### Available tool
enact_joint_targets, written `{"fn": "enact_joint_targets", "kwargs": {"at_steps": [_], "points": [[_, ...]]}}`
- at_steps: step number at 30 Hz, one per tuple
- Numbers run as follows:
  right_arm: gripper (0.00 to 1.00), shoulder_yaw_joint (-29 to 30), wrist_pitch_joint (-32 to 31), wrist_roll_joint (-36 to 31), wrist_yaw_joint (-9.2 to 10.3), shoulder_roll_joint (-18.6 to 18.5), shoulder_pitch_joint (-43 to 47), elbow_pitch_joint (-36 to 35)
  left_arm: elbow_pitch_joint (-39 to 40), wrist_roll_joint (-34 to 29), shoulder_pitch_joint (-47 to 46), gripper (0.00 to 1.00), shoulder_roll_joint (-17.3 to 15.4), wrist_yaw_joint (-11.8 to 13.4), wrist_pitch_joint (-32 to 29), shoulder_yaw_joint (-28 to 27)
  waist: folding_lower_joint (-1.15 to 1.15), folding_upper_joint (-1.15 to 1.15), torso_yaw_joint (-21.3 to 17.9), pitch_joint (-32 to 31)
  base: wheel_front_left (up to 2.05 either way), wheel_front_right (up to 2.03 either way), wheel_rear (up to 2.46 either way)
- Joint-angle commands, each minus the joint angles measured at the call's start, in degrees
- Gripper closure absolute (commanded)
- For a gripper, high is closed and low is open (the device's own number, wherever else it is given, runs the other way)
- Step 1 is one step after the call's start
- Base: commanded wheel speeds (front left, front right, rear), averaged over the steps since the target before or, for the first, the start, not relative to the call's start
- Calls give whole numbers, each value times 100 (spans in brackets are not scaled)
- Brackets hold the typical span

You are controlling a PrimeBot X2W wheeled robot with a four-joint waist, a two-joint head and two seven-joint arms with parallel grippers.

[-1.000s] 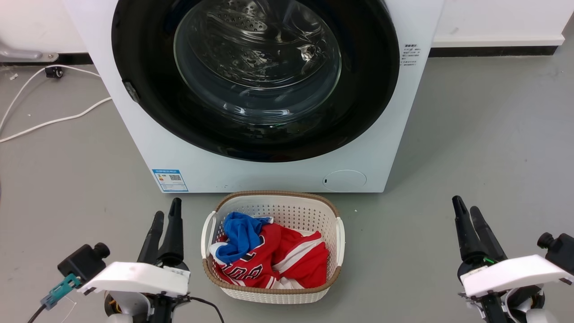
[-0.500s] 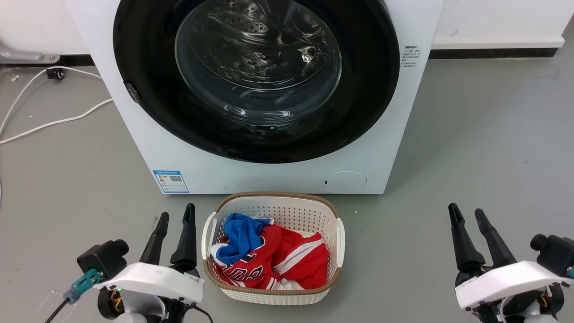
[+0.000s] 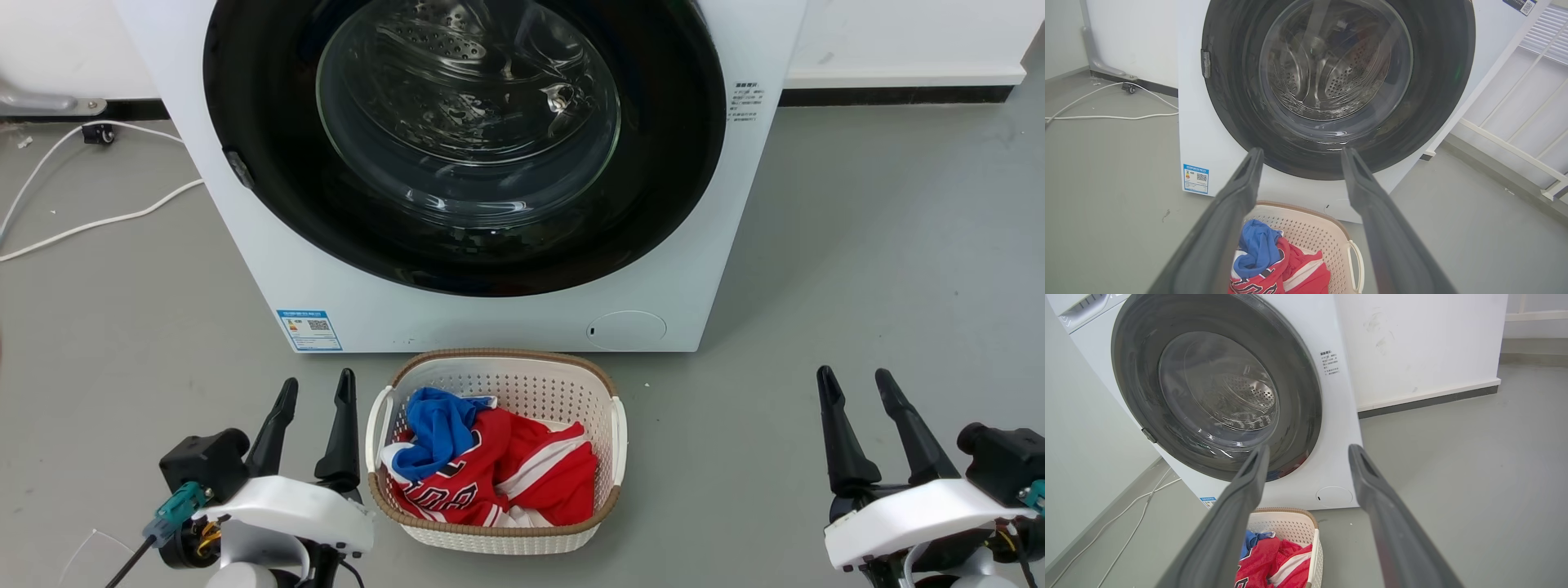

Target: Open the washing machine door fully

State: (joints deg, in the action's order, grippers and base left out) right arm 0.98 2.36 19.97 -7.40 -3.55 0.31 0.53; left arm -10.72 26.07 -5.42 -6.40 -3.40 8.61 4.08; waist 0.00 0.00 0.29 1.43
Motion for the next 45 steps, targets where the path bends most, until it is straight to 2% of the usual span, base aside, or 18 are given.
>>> {"fn": "enact_joint_targets", "kwargs": {"at_steps": [1, 12, 24, 45], "points": [[0, -4, 30, -154, -9, 8, 27, -98, 62, -150, -136, 0, -27, 32, 46, 39, 0, 0, -1, 5, 0, 0, 0], [0, -4, 140, -738, -10, 58, 73, -264, 44, -755, -199, 0, -168, 152, 203, 220, 0, 0, -42, 46, 0, 0, 0], [0, -38, 254, -1076, -12, 66, 107, -296, -24, -1270, -231, 0, -230, 258, 351, 339, 0, 0, -86, 86, 0, 0, 0], [0, -119, 436, -1721, -8, 72, 187, -274, -292, -1865, -251, 0, -128, 176, 583, 256, 0, 0, -118, 135, 0, 0, 0]]}}
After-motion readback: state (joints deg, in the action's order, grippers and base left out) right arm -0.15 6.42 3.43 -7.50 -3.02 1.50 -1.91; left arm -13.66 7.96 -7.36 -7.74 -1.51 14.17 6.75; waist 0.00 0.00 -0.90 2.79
